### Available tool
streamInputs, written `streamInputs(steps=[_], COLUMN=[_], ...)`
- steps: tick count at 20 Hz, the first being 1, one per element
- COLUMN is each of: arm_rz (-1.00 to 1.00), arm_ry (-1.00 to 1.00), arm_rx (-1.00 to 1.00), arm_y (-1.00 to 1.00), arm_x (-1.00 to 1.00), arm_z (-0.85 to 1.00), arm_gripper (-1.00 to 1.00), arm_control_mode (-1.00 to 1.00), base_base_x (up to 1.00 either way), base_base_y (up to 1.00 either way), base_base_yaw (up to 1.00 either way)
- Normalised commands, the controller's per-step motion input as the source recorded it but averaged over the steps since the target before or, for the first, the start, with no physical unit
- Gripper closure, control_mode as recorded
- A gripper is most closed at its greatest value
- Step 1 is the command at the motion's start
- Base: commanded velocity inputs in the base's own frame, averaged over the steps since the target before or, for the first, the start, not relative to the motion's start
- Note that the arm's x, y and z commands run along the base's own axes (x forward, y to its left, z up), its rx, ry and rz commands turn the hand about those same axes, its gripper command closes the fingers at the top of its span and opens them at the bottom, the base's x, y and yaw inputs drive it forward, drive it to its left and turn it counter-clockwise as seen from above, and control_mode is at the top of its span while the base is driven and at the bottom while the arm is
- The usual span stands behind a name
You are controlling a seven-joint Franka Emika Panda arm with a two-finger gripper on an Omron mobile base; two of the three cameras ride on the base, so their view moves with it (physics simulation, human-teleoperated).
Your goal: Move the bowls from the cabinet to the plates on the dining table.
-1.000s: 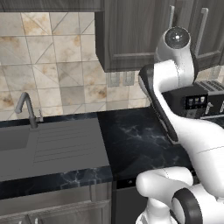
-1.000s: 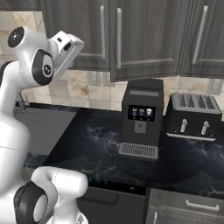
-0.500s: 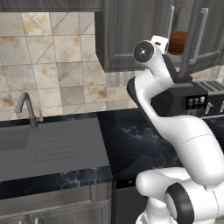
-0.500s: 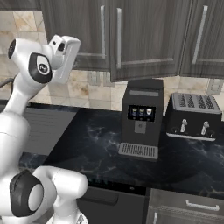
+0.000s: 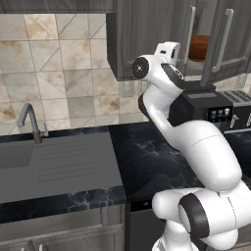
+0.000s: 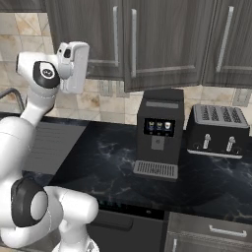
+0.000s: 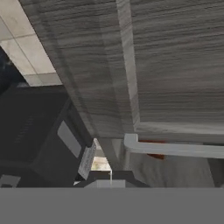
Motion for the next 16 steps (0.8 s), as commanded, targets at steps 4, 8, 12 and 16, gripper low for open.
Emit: streamInputs(steps=[4,8,12,16], arm_rz=[-0.03,-0.01,-0.02,-0.03], arm_ry=[-0.02,-0.02,0.00,0.00], arm_rx=[-0.11,-0.10,-0.09,-0.08], arm_y=[-0.28,-0.31,-0.32,-0.31], arm_x=[0.00,0.00,0.03,0.15], arm_z=[0.00,0.00,0.00,0.00], arm_gripper=[1.00,1.00,1.00,1.00], arm_control_mode=[-1.00,-1.00,-1.00,-1.00], base_base_x=[0.00,0.00,0.00,0.00], base_base_y=[0.00,0.00,0.00,0.00], base_base_yaw=[0.00,0.00,0.00,0.00])
